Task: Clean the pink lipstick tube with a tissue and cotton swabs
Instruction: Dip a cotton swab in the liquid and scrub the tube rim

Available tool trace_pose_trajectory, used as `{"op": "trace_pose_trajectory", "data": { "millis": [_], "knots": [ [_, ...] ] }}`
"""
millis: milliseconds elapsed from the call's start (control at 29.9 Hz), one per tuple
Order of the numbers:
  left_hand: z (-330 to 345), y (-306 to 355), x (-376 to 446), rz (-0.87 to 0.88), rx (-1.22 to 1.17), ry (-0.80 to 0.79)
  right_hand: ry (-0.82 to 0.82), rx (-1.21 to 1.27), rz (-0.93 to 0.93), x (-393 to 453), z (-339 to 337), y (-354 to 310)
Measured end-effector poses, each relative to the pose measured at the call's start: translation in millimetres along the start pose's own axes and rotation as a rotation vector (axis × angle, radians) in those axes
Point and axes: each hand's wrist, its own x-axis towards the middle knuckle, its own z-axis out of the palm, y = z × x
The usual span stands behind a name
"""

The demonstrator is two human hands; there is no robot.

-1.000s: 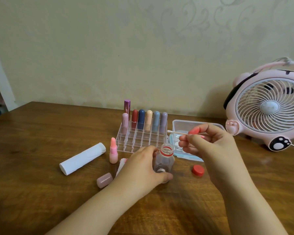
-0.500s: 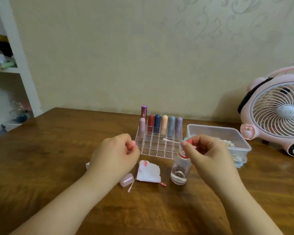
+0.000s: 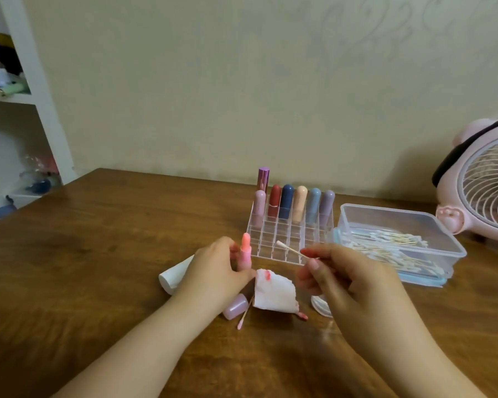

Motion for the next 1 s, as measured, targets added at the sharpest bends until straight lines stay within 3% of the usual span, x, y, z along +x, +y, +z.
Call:
{"op": "trace_pose_trajectory", "data": {
  "millis": [301,502,803,1004],
  "knots": [
    [6.3,-0.4,-0.1,0.033,-0.034,0.045,-0.014,-0.002,0.013,-1.7,2.8,-2.8],
    [-15.3,12.2,-10.6,0.075,-0.35,0.082,0.031,0.159,0.019,-0.1,-8.5,-1.1],
    [-40.0,60.4,-38.2,0.244,-0.863,-0.154,0.216,0.613,-0.042,4.1,-42.1,-5.9],
    [-14.3,60.3,-35.6,0.185,-0.982,-0.123,0.239,0.479,-0.054,5.2,-49.4,2.8]
  ]
}}
